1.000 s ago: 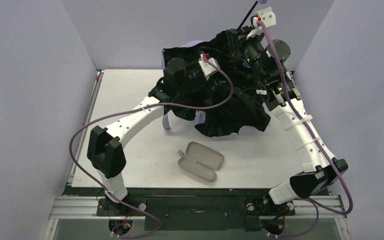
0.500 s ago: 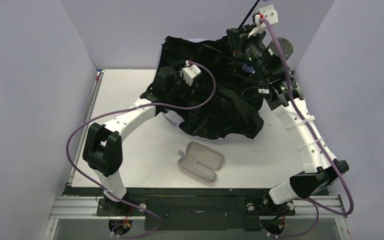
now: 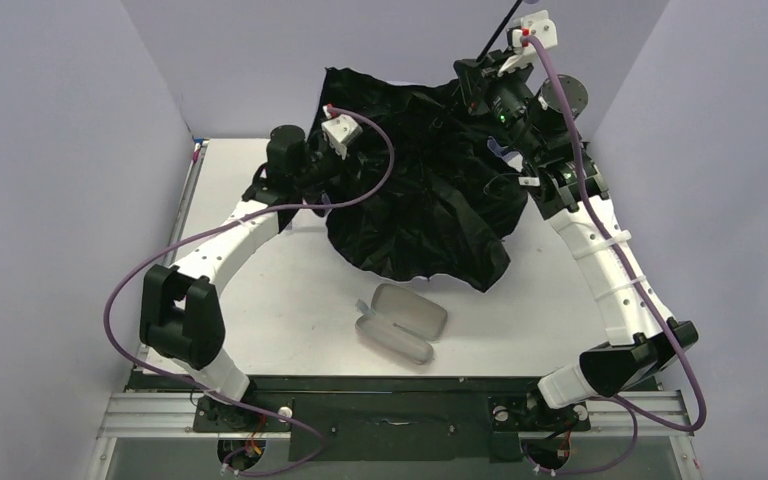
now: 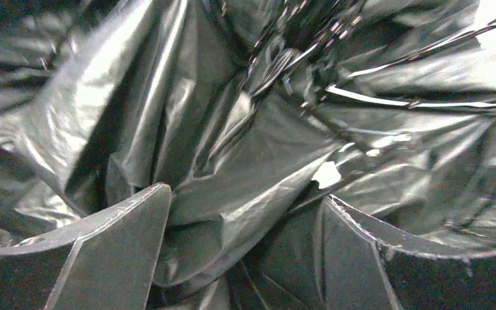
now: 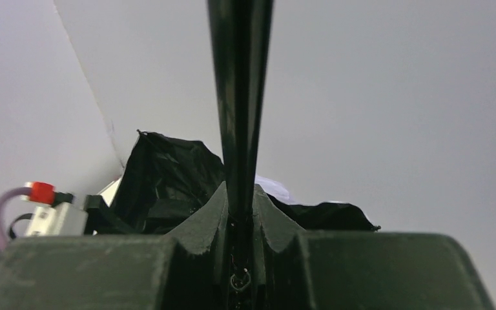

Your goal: Open the umbrella

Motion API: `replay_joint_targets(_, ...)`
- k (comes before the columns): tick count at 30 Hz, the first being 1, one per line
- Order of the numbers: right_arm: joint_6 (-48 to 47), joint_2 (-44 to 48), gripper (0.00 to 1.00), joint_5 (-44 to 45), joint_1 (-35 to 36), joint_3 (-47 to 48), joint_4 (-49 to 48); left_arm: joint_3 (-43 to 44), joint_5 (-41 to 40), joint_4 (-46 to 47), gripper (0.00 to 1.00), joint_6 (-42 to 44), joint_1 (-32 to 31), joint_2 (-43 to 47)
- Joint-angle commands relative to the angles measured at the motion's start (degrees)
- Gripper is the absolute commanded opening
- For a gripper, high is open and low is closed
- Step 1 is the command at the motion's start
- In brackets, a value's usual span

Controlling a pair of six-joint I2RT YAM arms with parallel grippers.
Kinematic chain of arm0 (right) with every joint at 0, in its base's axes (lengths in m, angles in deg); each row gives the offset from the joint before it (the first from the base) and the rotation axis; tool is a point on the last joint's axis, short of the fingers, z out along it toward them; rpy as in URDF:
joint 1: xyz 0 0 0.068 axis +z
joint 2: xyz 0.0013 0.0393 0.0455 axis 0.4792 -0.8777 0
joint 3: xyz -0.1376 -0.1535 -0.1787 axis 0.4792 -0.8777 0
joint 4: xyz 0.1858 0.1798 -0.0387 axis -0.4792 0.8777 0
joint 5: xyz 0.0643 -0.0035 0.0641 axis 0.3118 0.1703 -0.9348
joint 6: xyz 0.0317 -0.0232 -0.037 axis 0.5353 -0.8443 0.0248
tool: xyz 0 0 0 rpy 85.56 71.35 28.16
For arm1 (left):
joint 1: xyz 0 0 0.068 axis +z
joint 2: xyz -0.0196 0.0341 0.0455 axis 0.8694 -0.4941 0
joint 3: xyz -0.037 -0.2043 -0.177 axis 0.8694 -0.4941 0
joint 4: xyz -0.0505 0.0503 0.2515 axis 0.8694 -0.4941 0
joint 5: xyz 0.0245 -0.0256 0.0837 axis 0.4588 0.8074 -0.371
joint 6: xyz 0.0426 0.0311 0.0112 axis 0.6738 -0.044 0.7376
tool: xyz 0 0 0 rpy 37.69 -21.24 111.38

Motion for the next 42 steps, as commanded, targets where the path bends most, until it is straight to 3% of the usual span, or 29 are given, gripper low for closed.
replay_joint_targets(1, -1.5, 3.8, 0.00, 1.5, 0.5, -0.1, -9.3, 7.1, 8.2, 10.2, 0.75, -5.6, -2.8, 4.5)
replay_joint_targets(6, -1.3, 3.9, 0.00, 1.2, 2.1, -2.0, -9.7, 14.5, 5.3, 9.1, 0.73, -0.5, -9.2, 2.1)
replay_joint_targets(18, -0.7, 4.9, 0.00, -1.0, 4.0, -2.6, -10.8, 30.9, -0.5, 1.9, 0.47, 3.7, -13.2, -10.6)
replay_joint_targets(28, 1.3, 5.5, 0.00, -4.2, 4.0, -0.6, -12.2, 25.7, -3.4, 1.4, 0.20, 3.1, -8.5, -15.1)
replay_joint_targets(32, 3.5, 6.0, 0.00, -7.0, 4.1, -0.2, -15.9, 24.6, -4.1, -0.6, 0.18, 3.7, -5.9, -17.9)
replay_joint_targets(36, 5.4, 5.8, 0.00, -8.0, 4.0, 1.6, -18.2, 22.2, -4.9, -0.7, 0.26, 5.5, -4.8, -19.1)
replay_joint_targets(42, 6.0, 5.5, 0.00, -8.0, 4.0, 4.5, -20.0, 22.0, -6.6, -1.1, 0.27, 7.7, -3.4, -21.0)
